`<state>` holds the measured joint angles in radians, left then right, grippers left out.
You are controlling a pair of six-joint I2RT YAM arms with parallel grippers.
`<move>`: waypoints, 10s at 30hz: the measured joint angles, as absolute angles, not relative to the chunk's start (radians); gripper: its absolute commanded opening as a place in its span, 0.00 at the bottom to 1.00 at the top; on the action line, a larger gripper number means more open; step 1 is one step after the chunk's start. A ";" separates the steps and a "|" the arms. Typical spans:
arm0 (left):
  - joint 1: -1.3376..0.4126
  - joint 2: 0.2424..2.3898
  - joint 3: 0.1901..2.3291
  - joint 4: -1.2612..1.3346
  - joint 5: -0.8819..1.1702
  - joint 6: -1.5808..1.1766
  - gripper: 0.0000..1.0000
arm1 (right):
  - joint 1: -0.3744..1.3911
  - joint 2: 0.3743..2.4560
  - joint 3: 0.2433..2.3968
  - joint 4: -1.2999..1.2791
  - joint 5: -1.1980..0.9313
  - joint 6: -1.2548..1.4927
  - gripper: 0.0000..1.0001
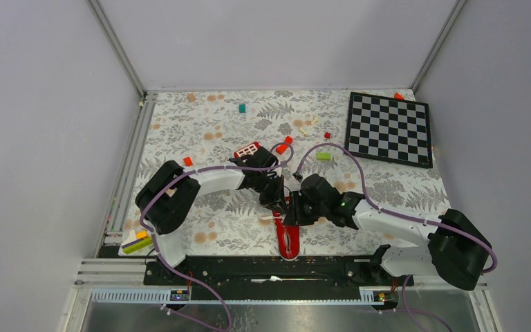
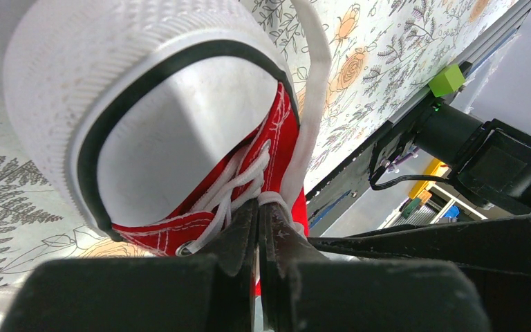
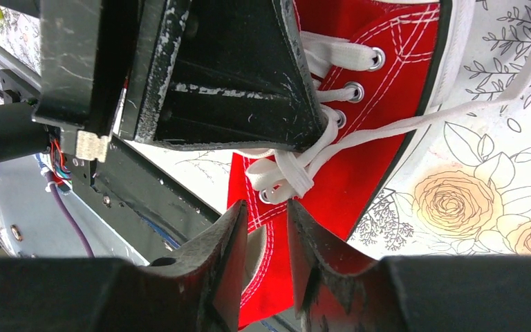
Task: Tie the shoes
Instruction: Cross the shoelace with the shoelace, then tie the shoelace on the shoe.
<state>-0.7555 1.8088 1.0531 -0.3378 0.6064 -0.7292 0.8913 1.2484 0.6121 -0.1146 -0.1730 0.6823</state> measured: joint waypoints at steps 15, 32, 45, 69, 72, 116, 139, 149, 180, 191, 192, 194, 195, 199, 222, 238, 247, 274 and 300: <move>-0.756 1.809 1.053 -0.338 0.606 -0.729 0.00 | 0.892 1.272 0.612 -0.091 -0.149 0.684 0.31; -0.756 1.809 1.053 -0.338 0.606 -0.729 0.00 | 0.894 1.267 0.607 -0.072 -0.144 0.682 0.00; -0.757 1.809 1.053 -0.337 0.610 -0.730 0.00 | 0.904 1.237 0.609 -0.148 -0.177 0.622 0.00; -0.765 1.809 1.053 -0.364 0.649 -0.730 0.00 | 0.917 1.289 0.607 0.006 -0.270 0.767 0.00; -0.765 1.809 1.053 -0.365 0.649 -0.729 0.00 | 0.917 1.297 0.607 0.014 -0.274 0.780 0.09; -0.762 1.802 1.046 -0.331 0.610 -0.730 0.00 | 0.935 1.168 0.443 0.115 -0.072 0.953 0.22; -0.741 1.696 0.980 -0.321 0.556 -0.734 0.00 | 0.935 1.056 0.366 0.070 -0.092 0.949 0.00; -0.731 1.651 0.950 -0.319 0.537 -0.738 0.00 | 0.935 1.033 0.365 0.054 -0.086 0.935 0.00; -0.691 1.536 0.808 0.007 0.633 -0.748 0.08 | 0.933 1.047 0.331 0.073 -0.073 0.935 0.00; -0.804 1.612 1.048 -0.226 0.595 -0.535 0.30 | 0.933 1.047 0.331 0.073 -0.073 0.935 0.00; -0.816 1.625 1.066 -0.244 0.592 -0.516 0.30 | 0.933 1.047 0.331 0.073 -0.073 0.935 0.00; -0.831 1.649 1.087 -0.278 0.585 -0.477 0.31 | 0.933 1.047 0.331 0.073 -0.073 0.935 0.00; -0.831 1.661 1.091 -0.296 0.579 -0.462 0.31 | 0.933 1.047 0.331 0.073 -0.073 0.935 0.00; -0.831 1.697 1.092 -0.359 0.551 -0.418 0.33 | 0.933 1.047 0.331 0.073 -0.073 0.935 0.00; -0.838 1.707 1.092 -0.368 0.492 -0.392 0.35 | 0.933 1.065 0.331 0.089 -0.093 0.935 0.00; -0.868 1.708 1.108 -0.383 0.451 -0.386 0.29 | 0.933 1.078 0.331 0.102 -0.100 0.935 0.00; -0.894 1.737 1.156 -0.425 0.398 -0.367 0.28 | 0.933 1.082 0.331 0.109 -0.105 0.935 0.00; -0.906 1.698 1.147 -0.429 0.316 -0.396 0.00 | 0.933 1.083 0.331 0.111 -0.107 0.935 0.00; -0.812 1.433 0.919 -0.319 0.281 -0.527 0.00 | 0.933 0.968 0.331 0.043 -0.060 0.934 0.00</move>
<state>-0.8120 1.4326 0.9192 -0.3191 0.2806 -0.5266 0.9333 0.9684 0.3309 0.0433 -0.0605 0.9340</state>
